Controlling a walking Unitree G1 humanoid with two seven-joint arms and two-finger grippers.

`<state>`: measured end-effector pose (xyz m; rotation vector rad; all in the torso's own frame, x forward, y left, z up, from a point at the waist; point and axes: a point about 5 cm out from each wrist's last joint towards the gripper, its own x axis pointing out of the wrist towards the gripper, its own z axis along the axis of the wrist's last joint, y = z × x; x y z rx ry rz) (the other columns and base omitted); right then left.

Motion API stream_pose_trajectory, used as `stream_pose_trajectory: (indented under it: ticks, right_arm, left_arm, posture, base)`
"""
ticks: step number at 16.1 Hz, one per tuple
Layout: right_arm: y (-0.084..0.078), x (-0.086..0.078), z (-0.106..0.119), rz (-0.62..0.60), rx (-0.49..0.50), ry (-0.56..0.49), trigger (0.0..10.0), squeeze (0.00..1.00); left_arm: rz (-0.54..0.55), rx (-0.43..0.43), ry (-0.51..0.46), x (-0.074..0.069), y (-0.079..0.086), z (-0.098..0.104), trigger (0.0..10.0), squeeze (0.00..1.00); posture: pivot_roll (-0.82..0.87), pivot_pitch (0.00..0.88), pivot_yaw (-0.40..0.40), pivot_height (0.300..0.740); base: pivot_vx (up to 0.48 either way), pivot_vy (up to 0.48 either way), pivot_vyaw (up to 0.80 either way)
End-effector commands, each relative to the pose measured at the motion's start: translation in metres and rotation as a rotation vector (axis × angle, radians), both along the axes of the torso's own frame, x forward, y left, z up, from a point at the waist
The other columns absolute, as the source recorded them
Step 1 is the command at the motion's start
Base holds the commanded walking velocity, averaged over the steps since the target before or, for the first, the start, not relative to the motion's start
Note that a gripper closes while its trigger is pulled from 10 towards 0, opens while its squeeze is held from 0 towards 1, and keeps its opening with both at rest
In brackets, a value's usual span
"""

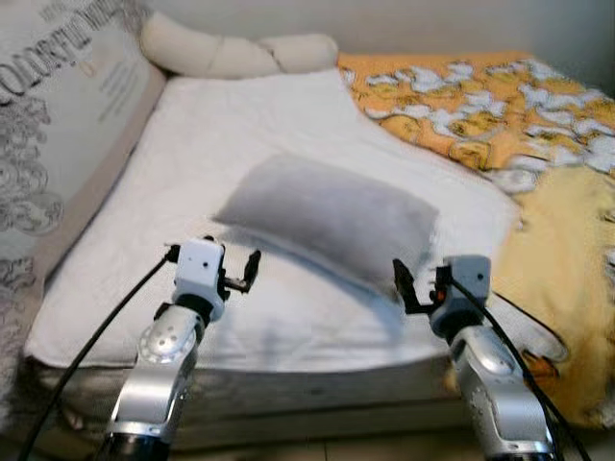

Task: Clean up the room

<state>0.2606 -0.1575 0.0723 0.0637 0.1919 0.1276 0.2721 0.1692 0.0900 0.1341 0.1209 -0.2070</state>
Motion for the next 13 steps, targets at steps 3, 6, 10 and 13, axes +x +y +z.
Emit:
stream_pose_trajectory:
  ticks: [3,6,10,13]
  right_arm:
    - [0.0061,0.0019,0.0049,0.048,-0.014,-0.023,10.0,0.0]
    - [0.0095,0.0032,0.0073,0.113,-0.049,-0.029,10.0,0.0]
    - [0.0047,0.0024,0.0025,0.077,-0.031,0.001,10.0,0.0]
    - [0.0026,0.0032,0.0027,0.074,-0.05,-0.002,10.0,0.0]
  left_arm:
    - [0.029,0.004,-0.012,-0.0005,0.0066,0.002,10.0,0.0]
    - [0.049,-0.001,-0.012,-0.0047,0.0087,0.0015,10.0,0.0]
    - [0.04,0.002,-0.004,-0.0075,0.0068,0.0006,10.0,0.0]
    - [0.027,0.008,-0.008,-0.0059,0.0057,0.0017,10.0,0.0]
  posture:
    - [0.07,0.0,0.016,0.74]
    - [0.08,0.0,0.0,0.74]
    - [0.08,0.0,-0.001,0.74]
    - [0.08,0.0,0.015,0.74]
  base:
    - [0.337,0.0,0.0]
    - [0.337,0.0,0.53]
    - [0.336,0.0,0.2]
    - [0.216,0.0,0.0]
